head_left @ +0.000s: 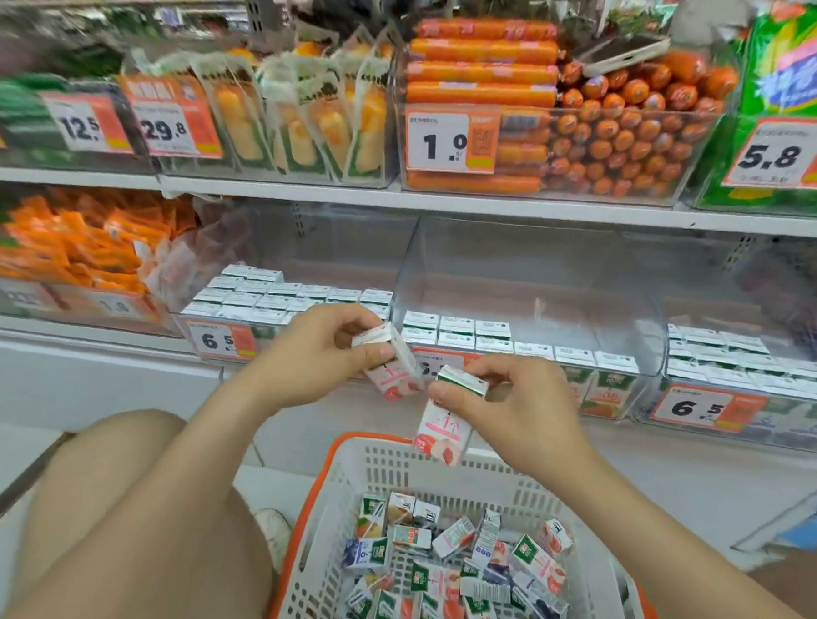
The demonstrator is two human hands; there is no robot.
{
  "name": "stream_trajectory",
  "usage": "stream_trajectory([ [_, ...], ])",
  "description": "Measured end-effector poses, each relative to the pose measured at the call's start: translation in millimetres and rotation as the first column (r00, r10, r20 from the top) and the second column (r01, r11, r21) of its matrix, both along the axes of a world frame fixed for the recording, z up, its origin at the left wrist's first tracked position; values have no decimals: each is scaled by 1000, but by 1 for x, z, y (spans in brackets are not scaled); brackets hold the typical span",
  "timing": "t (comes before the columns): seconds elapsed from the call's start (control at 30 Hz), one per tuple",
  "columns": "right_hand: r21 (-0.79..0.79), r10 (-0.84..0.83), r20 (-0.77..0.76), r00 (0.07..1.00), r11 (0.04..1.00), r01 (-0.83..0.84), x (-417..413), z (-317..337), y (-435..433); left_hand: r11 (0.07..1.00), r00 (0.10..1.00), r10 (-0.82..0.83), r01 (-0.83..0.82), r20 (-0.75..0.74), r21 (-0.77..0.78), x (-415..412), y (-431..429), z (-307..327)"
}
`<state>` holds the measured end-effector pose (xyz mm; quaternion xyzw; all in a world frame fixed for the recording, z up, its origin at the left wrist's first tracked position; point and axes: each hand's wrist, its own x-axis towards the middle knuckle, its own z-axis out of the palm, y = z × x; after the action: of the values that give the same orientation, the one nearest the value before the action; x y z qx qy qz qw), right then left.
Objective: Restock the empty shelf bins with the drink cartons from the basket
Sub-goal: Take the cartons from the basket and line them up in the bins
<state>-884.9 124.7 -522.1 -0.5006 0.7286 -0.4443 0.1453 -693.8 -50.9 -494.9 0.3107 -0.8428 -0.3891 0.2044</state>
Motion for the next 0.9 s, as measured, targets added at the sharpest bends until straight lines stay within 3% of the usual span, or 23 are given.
stream_trajectory([
  [0.17, -185, -26, -15, 1000, 982, 23, 30, 33, -37, 880, 939, 275, -333, -208, -340, 27, -65, 19],
  [0.27, -231, -1, -41, 999, 973, -9, 40, 41, -76, 769, 908, 380, -416, -176, -486, 31, -112, 15],
  [0.4, -241, 20, -265, 964, 967, -86, 45, 39, -143, 717, 880, 460, -447, -119, -534, 30, -157, 6],
  [0.5, -123, 26, -490, 872, 987, -98, 45, 37, -192, 734, 889, 457, -394, -25, -553, 22, -178, 2],
  [0.67, 44, 29, -735, 677, 999, 4, 45, 31, -256, 712, 886, 397, -133, 239, -689, 11, -213, -16],
  [0.77, 139, 89, -657, 748, 990, 4, 46, 29, -285, 697, 802, 421, 14, 424, -717, 9, -225, -21],
  [0.9, 316, 185, -464, 866, 948, -33, 47, 23, -319, 818, 756, 344, 49, 556, -573, 10, -244, -33],
])
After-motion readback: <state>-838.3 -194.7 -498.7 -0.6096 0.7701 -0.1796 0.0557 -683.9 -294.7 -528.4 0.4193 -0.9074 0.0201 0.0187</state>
